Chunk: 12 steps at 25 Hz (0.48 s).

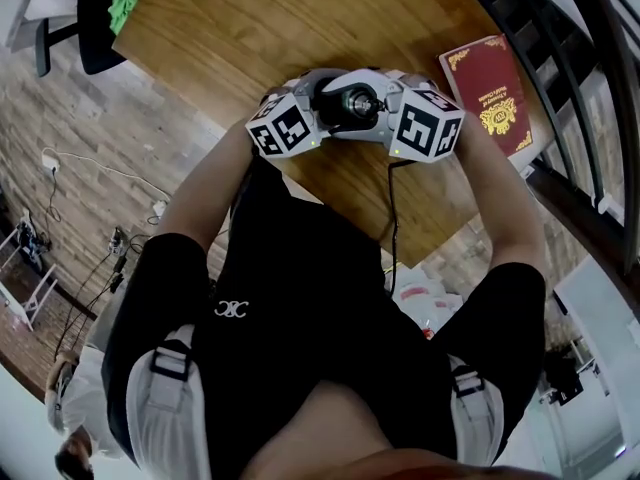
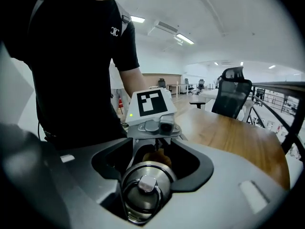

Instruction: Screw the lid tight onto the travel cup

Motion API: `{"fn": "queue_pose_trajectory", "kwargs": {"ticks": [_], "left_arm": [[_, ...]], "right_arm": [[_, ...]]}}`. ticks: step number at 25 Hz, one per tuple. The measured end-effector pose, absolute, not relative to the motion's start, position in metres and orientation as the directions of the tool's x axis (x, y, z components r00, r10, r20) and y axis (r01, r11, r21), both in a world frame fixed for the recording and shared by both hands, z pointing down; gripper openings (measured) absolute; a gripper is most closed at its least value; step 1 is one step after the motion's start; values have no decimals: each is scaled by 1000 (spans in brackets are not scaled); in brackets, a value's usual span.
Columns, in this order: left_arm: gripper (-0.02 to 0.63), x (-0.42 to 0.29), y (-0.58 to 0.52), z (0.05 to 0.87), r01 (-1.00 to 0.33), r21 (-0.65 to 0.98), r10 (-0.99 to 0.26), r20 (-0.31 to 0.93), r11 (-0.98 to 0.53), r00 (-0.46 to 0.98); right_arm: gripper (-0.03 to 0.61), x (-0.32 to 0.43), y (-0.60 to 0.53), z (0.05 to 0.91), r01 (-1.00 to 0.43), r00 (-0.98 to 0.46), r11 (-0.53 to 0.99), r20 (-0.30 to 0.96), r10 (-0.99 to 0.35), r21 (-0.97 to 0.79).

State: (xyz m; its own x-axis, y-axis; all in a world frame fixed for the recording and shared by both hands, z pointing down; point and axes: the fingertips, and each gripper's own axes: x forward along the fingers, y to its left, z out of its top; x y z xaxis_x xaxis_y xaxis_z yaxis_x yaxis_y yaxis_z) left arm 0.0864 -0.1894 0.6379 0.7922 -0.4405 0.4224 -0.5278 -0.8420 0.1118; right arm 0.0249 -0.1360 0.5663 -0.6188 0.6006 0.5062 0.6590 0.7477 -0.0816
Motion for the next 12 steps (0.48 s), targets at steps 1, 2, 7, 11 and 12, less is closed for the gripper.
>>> {"fn": "queue_pose_trajectory", "kwargs": {"ticks": [1, 2, 7, 11, 12], "left_arm": [[400, 86, -189, 637, -528, 111, -442, 421, -842, 792], [400, 87, -189, 637, -530, 111, -444, 420, -841, 792], [400, 86, -190, 637, -545, 107, -462, 414, -831, 785], [399, 88, -192, 635, -570, 104, -493, 392, -815, 777], [399, 88, -193, 635, -577, 102, -501, 390, -810, 773]], "right_arm": [[244, 26, -136, 568, 657, -620, 750, 512, 594, -74], [241, 27, -136, 569, 650, -628, 757, 514, 585, -68], [238, 20, -142, 564, 568, -714, 822, 476, 514, -38], [236, 14, -151, 553, 470, -795, 883, 435, 423, -1], [236, 13, -153, 553, 439, -816, 899, 422, 396, 5]]}}
